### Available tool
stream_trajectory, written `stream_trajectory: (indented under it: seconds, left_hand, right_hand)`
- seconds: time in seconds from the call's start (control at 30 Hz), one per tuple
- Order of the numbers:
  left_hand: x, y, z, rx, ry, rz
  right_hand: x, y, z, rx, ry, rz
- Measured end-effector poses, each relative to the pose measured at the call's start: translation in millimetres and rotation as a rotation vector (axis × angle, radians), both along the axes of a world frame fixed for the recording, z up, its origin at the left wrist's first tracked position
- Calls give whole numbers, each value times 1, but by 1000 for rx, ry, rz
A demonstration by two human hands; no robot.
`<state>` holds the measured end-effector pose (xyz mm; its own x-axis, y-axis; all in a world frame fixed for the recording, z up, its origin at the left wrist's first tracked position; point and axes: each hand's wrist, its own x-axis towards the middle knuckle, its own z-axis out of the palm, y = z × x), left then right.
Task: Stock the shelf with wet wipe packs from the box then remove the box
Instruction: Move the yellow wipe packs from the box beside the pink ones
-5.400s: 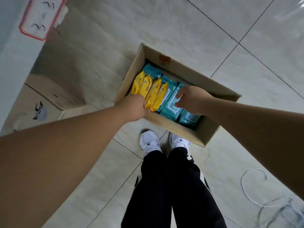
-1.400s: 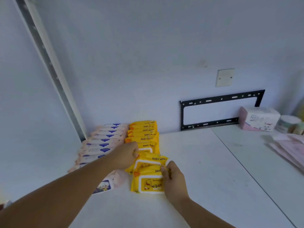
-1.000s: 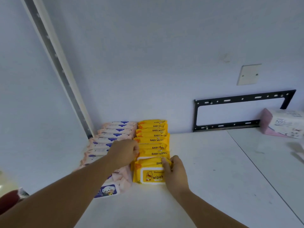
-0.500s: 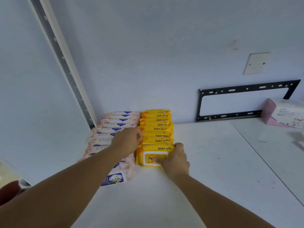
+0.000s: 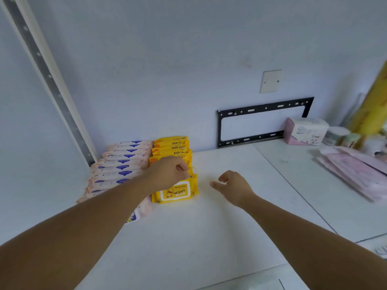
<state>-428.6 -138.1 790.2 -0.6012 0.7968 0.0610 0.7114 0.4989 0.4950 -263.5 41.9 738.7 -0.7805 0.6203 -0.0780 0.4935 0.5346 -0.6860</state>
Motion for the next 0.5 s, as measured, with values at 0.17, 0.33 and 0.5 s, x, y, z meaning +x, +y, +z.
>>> stream_trajectory:
  seconds: [0.17,0.33,0.5]
  left_hand:
    - [47,52,1,15,-59,-112]
    - [120,117,-2,-27,-98,-264]
    - [209,170,-11,-111,-152,-386]
  right_hand:
    - [68,29,8,9,-6,-59]
    - [159,65,10,36,-17,-141]
    - [260,98,6,4,2,-255]
